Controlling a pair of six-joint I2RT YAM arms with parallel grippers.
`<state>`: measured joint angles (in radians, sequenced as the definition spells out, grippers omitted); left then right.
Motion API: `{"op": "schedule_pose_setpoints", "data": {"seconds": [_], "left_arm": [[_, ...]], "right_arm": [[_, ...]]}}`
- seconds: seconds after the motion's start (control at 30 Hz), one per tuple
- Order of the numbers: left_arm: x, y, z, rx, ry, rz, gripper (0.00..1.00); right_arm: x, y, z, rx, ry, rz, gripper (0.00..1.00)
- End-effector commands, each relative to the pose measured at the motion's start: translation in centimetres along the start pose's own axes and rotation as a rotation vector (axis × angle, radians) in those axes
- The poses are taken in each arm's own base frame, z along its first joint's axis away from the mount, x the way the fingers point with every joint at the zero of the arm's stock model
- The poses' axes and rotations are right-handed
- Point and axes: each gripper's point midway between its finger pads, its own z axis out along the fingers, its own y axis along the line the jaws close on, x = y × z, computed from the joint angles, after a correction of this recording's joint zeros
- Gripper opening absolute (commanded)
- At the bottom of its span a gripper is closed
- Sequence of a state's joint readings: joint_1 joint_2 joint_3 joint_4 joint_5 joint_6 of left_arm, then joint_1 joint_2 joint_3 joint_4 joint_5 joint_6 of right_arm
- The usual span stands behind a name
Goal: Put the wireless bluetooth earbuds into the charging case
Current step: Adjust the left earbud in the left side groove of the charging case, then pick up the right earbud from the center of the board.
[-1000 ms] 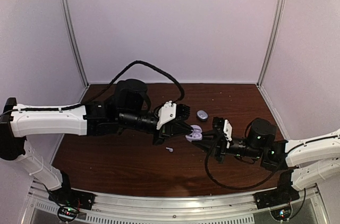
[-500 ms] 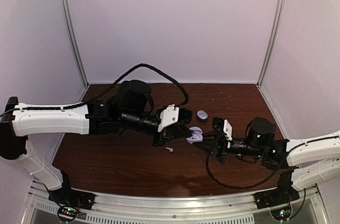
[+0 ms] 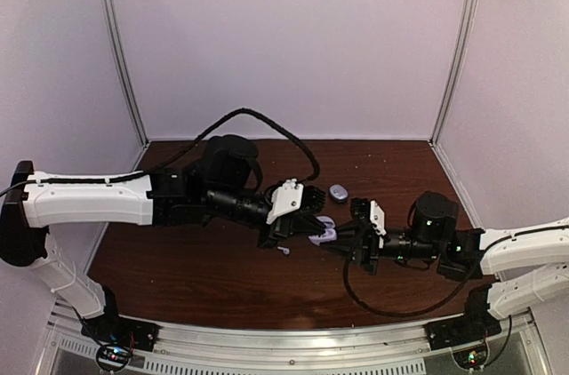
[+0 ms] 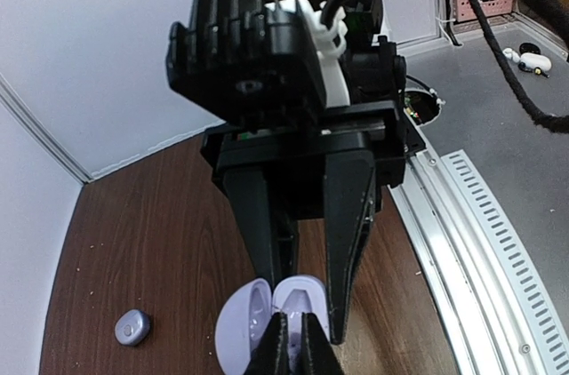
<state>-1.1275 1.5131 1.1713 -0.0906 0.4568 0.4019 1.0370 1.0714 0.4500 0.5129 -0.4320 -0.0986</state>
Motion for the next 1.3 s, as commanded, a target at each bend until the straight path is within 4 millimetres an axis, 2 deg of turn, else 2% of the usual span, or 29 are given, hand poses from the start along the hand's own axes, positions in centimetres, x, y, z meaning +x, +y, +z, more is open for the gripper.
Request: {"op": "schedule_pose_setpoints", "data": {"seconds": [0.0, 0.13, 0.3, 0.4, 0.5, 0.57, 0.6, 0.7, 0.8, 0.97, 1.1, 1.17, 1.27], "left_arm": [[1.3, -0.6, 0.6, 0.020, 0.045, -0.023, 0.08], [-1.0, 1.2, -1.4, -0.070, -0.037, -0.023, 0.11], [-4.1, 3.7, -5.4, -0.212, -0.158, -0.035, 0.19], [-4.0, 5.5, -7.4, -0.286, -0.183, -0.090, 0.31], [-2.9, 6.9, -8.7, -0.336, -0.177, -0.148, 0.44], [-1.7, 7.6, -9.2, -0.362, -0.156, -0.199, 0.52], [-0.9, 8.0, -9.3, -0.373, -0.143, -0.224, 0.53], [1.8, 8.8, -8.5, -0.392, -0.053, -0.297, 0.46], [5.4, 7.9, -6.6, -0.325, 0.096, -0.344, 0.42], [11.9, 7.0, -4.7, -0.260, 0.388, -0.351, 0.40], [17.8, 5.1, -3.4, -0.129, 0.660, -0.369, 0.39], [19.5, 4.8, -2.8, -0.092, 0.732, -0.369, 0.38], [20.3, 4.1, -1.5, -0.021, 0.765, -0.333, 0.38]], "right_arm": [[-5.6, -0.4, -0.6, 0.013, -0.176, -0.053, 0.00], [-4.3, -1.0, -0.6, 0.045, -0.158, -0.025, 0.00], [-3.1, -1.6, -1.0, 0.071, -0.153, 0.016, 0.00], [-2.5, -2.1, -1.2, 0.085, -0.147, 0.041, 0.00], [-2.0, -2.6, -1.6, 0.096, -0.145, 0.069, 0.00], [-1.8, -3.2, -1.9, 0.110, -0.146, 0.105, 0.00], [-1.7, -3.6, -2.1, 0.122, -0.146, 0.117, 0.00], [-1.2, -4.8, -2.8, 0.159, -0.144, 0.163, 0.00], [-0.8, -5.7, -3.5, 0.188, -0.139, 0.199, 0.00], [0.1, -6.8, -4.6, 0.230, -0.133, 0.244, 0.00], [0.5, -7.4, -5.5, 0.266, -0.133, 0.268, 0.00], [0.5, -7.7, -6.1, 0.286, -0.140, 0.275, 0.00], [0.3, -8.1, -7.0, 0.315, -0.155, 0.279, 0.00]]}}
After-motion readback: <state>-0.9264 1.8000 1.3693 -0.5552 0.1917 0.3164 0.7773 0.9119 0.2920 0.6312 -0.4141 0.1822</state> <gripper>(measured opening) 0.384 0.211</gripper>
